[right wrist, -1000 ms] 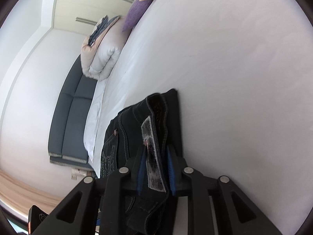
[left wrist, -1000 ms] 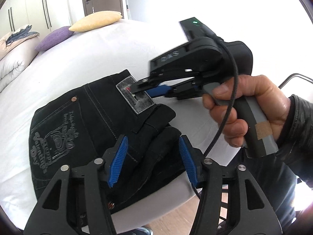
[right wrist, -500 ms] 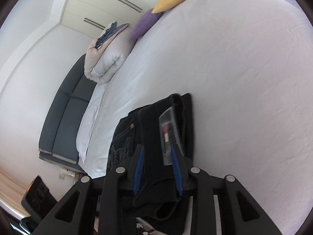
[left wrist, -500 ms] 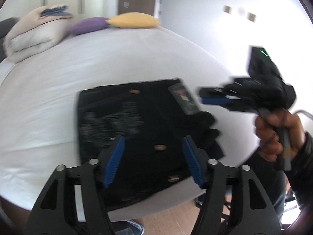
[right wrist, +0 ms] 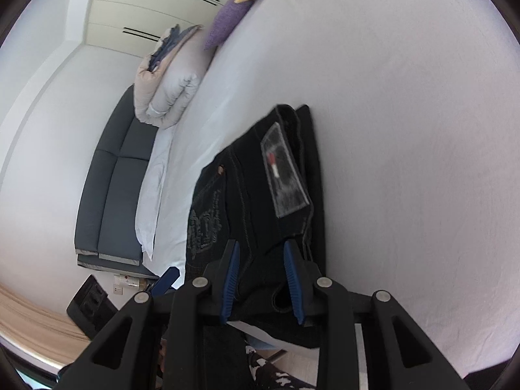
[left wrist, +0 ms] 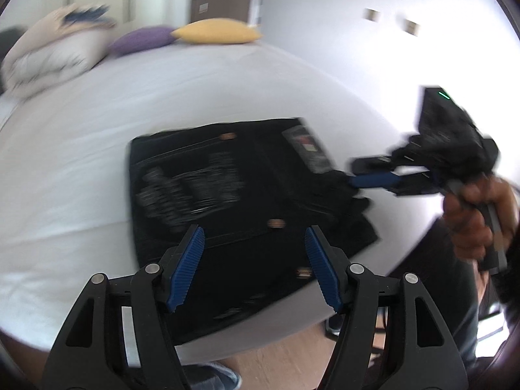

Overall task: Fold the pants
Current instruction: 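Open the left gripper and lift it off the folded jeans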

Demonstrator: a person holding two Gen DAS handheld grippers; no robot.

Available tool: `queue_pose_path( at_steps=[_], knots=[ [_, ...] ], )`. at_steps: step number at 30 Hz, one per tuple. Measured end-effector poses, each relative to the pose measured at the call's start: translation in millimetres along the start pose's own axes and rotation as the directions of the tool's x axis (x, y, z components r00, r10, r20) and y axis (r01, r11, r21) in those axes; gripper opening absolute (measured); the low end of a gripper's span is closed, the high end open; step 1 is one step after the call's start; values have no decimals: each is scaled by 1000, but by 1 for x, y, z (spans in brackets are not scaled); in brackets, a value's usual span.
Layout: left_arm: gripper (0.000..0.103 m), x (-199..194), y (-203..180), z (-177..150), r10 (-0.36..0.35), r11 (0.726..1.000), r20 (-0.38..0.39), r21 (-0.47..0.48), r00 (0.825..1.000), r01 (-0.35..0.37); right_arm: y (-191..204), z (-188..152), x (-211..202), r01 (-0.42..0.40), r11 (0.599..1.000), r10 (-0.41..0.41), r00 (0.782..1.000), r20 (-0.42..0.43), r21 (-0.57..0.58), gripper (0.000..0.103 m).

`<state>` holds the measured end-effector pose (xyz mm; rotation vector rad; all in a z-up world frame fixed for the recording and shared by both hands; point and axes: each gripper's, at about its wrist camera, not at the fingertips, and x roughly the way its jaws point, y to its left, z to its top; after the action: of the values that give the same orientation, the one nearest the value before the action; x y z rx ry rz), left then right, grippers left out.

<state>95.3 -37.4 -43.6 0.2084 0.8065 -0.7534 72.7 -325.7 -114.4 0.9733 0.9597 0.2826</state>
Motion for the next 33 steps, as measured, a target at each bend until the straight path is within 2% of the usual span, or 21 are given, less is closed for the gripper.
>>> queue_pose_path(
  at_steps=[2, 4, 7, 11, 15, 18, 21, 23, 25, 27, 31, 33],
  knots=[
    [63, 3, -15, -4, -19, 997, 7, 71, 1000, 18, -1, 2, -2, 20, 1000, -20, 1000, 9, 18, 31],
    [63, 14, -27, -11, 0, 992, -18, 127, 1000, 2, -4, 4, -3, 29, 999, -30, 999, 13, 25, 31],
    [63, 22, -35, -16, -2, 989, -32, 149, 999, 7, -7, 7, -1, 48, 998, -49, 999, 13, 36, 31],
    [63, 19, -45, -17, -6, 980, -10, 201, 1000, 8, -13, 7, 4, 71, 996, -71, 997, -3, 55, 31],
    [63, 25, -50, -22, -5, 975, -31, 221, 999, 12, -10, 7, 7, 19, 999, -19, 1000, 0, 43, 30],
    [63, 27, -56, -23, 1, 968, -26, 252, 1000, 6, 0, 10, 12, 27, 1000, -27, 999, -18, -9, 25],
    [63, 29, -64, -24, 0, 957, -16, 291, 1000, 4, 2, 16, 20, 30, 999, -31, 999, -43, -39, 13],
    [63, 30, -68, -26, -7, 950, -18, 313, 1000, 12, 5, 18, 24, 45, 997, -48, 997, -53, -57, 10],
    [63, 35, -71, -28, -6, 947, -25, 321, 1000, 14, 13, 18, 20, 51, 994, -56, 997, -49, -94, 9],
    [63, 37, -70, -29, -12, 950, -28, 313, 1000, 20, 23, 15, 12, 19, 994, -23, 999, -40, -109, 8],
    [63, 29, -67, -27, -28, 956, -10, 293, 1000, 29, 28, 7, -5, -52, 995, 49, 998, -37, -84, 5],
    [63, 25, -61, -27, -45, 961, 0, 272, 999, 43, 23, -3, -6, -44, 996, 40, 998, -54, -74, 4]
  ],
)
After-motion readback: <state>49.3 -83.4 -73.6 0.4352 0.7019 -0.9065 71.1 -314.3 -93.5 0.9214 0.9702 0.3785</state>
